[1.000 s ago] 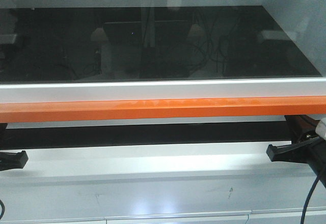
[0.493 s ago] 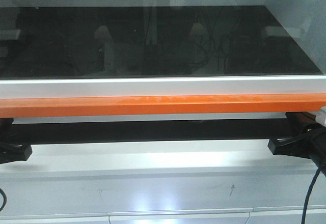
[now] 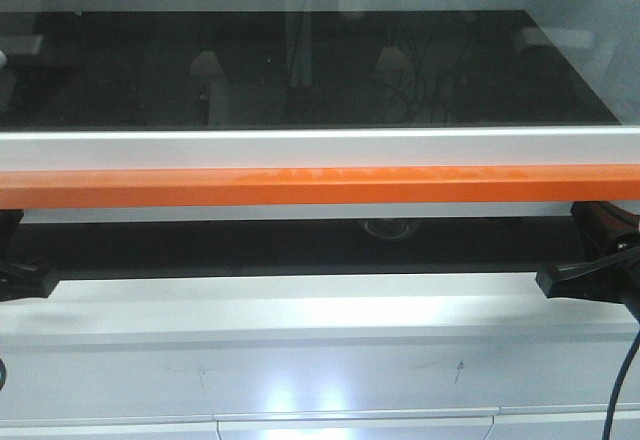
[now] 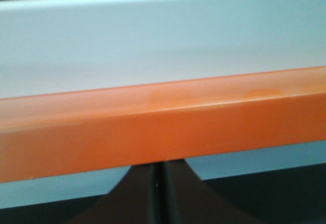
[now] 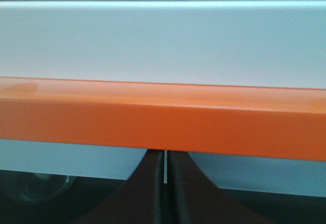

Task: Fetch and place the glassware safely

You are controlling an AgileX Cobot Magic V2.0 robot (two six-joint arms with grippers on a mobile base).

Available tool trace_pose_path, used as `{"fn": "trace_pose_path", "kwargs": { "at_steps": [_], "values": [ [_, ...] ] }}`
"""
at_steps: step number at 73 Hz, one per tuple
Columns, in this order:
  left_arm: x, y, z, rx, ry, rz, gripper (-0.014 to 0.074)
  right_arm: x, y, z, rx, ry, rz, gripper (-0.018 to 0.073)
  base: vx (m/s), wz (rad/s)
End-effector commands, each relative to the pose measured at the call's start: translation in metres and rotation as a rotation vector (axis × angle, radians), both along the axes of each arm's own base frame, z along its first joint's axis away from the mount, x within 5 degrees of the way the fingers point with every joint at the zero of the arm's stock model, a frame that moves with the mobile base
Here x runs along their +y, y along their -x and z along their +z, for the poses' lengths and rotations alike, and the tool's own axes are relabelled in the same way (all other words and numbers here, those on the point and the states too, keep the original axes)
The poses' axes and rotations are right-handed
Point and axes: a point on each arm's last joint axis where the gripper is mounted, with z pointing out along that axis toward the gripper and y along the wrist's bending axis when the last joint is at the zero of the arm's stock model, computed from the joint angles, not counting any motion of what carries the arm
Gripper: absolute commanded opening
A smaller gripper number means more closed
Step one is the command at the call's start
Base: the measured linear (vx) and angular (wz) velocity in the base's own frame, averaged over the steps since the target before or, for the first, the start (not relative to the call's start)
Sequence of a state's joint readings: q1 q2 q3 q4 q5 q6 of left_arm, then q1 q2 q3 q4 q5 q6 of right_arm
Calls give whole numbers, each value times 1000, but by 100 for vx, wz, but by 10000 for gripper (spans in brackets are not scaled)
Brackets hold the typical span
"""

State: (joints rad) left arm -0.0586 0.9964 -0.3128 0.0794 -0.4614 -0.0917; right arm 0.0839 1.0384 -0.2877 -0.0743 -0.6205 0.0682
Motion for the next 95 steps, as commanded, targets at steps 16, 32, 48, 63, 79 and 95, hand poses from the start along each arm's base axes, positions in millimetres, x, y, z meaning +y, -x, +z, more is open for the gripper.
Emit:
{"fn": "trace_pose_path", "kwargs": {
  "at_steps": [16,32,48,63,79,95],
  "values": [
    [-2,10,73,-494,75,-32,-7,1,10,71,-366,-9,12,-1,0,0],
    [-2,20,79,-423,43,-35,-7,0,21,71,-294,5,19,-1,0,0],
    [-2,43,83,-354,81,-53,-7,-1,46,72,-187,33,29,-1,0,0],
    [2,67,80,-262,66,-22,-7,-8,78,76,-151,-5,-13,-1,0,0],
    [6,92,64,-232,67,10,-7,-14,101,70,-72,-46,-60,-1,0,0],
    [7,109,35,-238,69,11,-7,-15,103,48,-1,-60,-67,-1,0,0]
  ]
}}
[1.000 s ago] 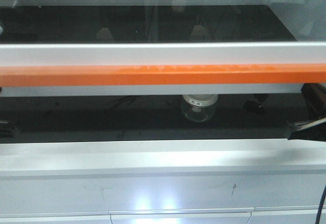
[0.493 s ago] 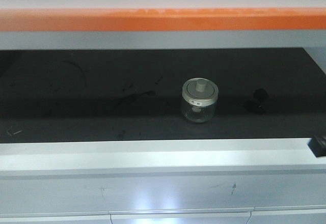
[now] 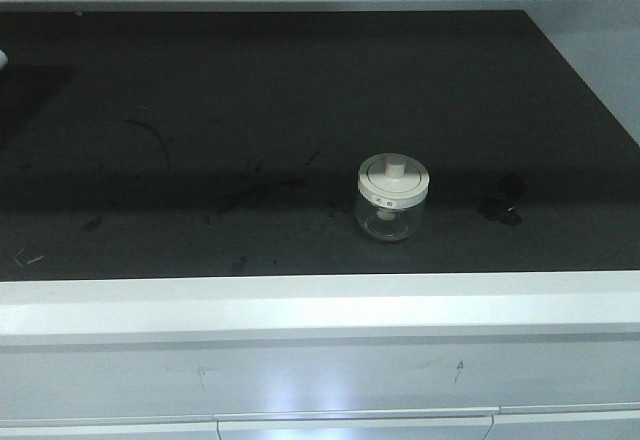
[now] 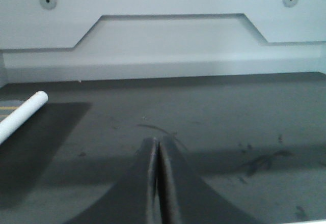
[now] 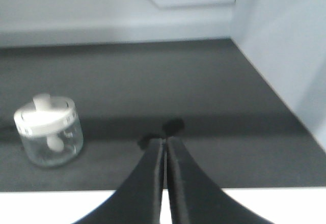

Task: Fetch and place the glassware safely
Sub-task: 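Reach the right gripper to the glass jar and close on its lid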

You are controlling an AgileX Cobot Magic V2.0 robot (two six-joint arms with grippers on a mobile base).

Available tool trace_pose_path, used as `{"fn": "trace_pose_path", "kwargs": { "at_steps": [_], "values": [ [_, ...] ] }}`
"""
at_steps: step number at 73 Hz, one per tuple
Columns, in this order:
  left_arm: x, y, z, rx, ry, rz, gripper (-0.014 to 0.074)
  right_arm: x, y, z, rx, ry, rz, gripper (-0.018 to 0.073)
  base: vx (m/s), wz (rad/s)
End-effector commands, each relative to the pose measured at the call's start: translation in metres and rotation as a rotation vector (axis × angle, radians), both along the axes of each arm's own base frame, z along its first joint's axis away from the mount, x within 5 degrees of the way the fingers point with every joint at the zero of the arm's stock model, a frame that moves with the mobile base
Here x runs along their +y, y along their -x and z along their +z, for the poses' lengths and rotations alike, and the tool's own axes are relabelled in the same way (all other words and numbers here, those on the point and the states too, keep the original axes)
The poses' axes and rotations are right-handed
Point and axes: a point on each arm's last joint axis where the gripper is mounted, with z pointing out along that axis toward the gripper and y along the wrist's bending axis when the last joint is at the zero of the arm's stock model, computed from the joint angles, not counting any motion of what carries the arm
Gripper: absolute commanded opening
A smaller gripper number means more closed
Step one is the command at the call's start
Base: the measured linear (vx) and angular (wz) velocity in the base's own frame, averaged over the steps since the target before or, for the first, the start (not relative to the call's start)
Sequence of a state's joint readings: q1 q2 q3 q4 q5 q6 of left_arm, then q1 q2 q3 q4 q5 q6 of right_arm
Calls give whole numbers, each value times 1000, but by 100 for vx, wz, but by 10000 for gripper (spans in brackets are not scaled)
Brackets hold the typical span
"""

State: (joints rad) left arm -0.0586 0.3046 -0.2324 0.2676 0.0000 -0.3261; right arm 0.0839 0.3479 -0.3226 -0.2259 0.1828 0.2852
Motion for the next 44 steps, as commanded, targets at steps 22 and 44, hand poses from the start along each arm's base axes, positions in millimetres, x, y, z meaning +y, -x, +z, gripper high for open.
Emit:
{"fn": "trace_pose_path", "kwargs": {
  "at_steps": [22,44],
  "values": [
    [-2,5,8,-87,21,-24,-7,2,-2,13,-99,-15,24,13,0,0],
    [-2,5,8,-87,21,-24,-7,5,-6,21,-188,32,50,314,0,0]
  ]
}}
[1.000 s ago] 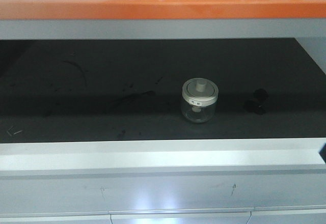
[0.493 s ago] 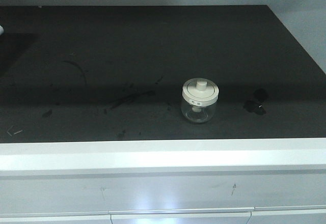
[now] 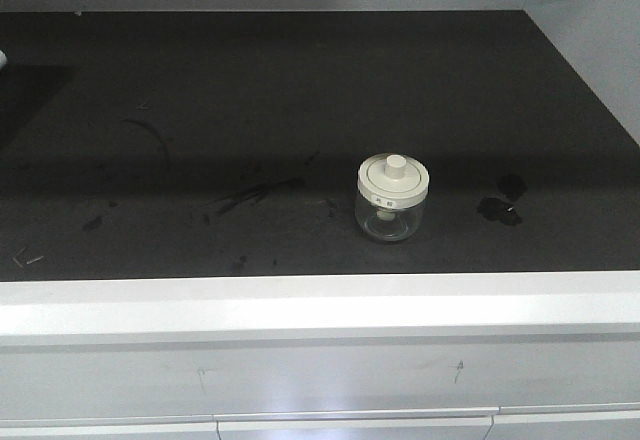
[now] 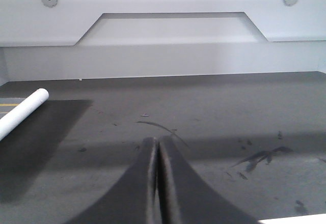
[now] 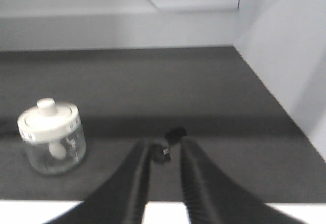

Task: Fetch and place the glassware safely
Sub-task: 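Reach the right gripper to the glass jar and close on its lid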

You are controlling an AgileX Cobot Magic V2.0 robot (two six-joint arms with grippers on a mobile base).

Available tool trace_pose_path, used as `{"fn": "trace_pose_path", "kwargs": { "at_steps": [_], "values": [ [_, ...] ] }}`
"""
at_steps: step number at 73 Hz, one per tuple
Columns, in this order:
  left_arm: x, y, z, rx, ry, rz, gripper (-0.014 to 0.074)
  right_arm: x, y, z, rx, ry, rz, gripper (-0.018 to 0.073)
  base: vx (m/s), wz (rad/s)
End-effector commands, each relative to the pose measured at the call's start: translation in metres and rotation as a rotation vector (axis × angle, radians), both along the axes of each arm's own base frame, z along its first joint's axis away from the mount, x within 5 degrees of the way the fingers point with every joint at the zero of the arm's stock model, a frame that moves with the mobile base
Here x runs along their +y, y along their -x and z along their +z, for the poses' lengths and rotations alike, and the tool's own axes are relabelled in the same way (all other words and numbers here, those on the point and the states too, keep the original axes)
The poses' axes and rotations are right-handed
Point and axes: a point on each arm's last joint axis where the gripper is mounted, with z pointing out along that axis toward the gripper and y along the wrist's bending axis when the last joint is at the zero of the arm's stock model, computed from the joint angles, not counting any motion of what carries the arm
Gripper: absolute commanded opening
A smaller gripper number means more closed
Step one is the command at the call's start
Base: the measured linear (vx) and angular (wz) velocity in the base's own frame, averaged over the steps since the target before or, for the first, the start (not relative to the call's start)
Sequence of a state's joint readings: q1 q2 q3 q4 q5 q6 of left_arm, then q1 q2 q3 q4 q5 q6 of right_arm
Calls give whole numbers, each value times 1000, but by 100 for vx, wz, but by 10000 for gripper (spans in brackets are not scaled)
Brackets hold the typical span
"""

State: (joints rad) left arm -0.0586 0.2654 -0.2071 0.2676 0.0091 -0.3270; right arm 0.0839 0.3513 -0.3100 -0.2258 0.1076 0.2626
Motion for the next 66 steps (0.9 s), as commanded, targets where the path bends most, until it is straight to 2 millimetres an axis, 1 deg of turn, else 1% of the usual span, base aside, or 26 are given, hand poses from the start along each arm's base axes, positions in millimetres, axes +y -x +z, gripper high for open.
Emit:
{"fn": "trace_pose_path", "kwargs": {
  "at_steps": [1,6,11,16,22,29,37,44,47,56,62,66],
  "values": [
    [-2,0,14,-82,19,-27,-7,4,-5,20,-133,13,34,332,0,0],
    [-2,0,14,-82,18,-27,-7,5,-11,21,-154,3,47,414,0,0],
    [-2,0,14,-82,18,-27,-7,8,-18,24,-194,-2,67,475,0,0],
    [-2,0,14,-82,18,-27,-7,10,-27,26,-219,-6,86,496,0,0],
    [-2,0,14,-82,18,-27,-7,17,-39,24,-216,-14,137,496,0,0],
    [-2,0,14,-82,18,-27,-7,34,-56,24,-172,3,236,491,0,0],
    [-2,0,14,-82,18,-27,-7,57,-85,25,-96,17,331,488,0,0],
    [-2,0,14,-82,18,-27,-7,73,-112,30,-63,19,363,488,0,0],
    [-2,0,14,-82,18,-27,-7,78,-125,35,-70,16,370,488,0,0],
    [-2,0,14,-82,18,-27,-7,94,-158,38,-101,-3,396,488,0,0],
    [-2,0,14,-82,18,-27,-7,101,-176,35,-109,-15,406,488,0,0],
    [-2,0,14,-82,18,-27,-7,106,-187,28,-103,-19,412,488,0,0]
  ]
}}
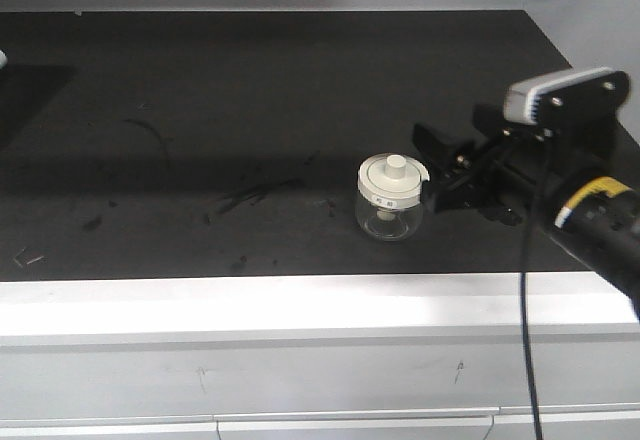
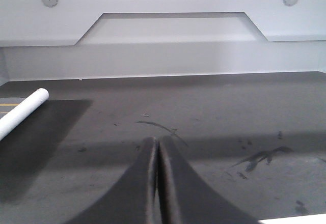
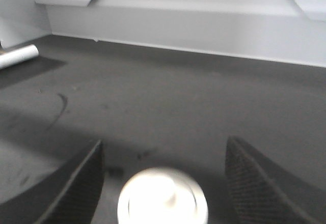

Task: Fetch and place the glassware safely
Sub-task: 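Reach the right gripper to the glass jar and close on its lid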

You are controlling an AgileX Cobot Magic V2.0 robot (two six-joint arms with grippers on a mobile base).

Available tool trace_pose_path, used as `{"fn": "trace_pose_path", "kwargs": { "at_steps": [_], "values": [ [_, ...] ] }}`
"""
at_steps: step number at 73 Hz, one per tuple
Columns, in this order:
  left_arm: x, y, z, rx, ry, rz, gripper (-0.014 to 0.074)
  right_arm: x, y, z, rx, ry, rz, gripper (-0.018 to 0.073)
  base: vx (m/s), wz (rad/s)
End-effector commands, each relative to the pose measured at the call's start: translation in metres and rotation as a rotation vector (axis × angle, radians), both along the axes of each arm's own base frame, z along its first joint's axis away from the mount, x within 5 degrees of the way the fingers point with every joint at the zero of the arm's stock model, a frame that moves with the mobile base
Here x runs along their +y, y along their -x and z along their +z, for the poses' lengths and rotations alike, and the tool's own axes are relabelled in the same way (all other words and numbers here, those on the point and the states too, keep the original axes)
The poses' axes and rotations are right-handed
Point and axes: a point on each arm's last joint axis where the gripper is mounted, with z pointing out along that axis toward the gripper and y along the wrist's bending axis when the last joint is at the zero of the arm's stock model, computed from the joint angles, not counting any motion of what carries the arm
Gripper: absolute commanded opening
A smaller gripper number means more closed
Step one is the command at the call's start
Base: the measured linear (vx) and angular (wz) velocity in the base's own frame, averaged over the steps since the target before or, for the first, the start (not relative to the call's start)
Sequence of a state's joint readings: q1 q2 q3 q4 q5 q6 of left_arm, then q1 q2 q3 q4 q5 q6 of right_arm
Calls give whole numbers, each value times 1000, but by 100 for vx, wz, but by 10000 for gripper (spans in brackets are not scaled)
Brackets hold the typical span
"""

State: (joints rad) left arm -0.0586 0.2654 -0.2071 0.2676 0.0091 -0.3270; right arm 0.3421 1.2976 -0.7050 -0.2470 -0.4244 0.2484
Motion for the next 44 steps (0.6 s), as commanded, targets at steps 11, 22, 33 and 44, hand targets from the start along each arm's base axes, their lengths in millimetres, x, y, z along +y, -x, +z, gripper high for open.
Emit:
{"fn": "trace_pose_path", "kwargs": {
  "at_steps": [11,22,33,44],
  "values": [
    [-2,0,14,-82,18,-27,-7,20,-38,0,-118,-37,62,488,0,0],
    [-2,0,14,-82,18,-27,-7,29,-54,-17,-99,13,103,488,0,0],
    [-2,0,14,-82,18,-27,-7,32,-62,-36,-55,23,107,488,0,0],
    [-2,0,14,-82,18,-27,-7,32,-69,-52,1,-2,72,484,0,0]
  ]
}}
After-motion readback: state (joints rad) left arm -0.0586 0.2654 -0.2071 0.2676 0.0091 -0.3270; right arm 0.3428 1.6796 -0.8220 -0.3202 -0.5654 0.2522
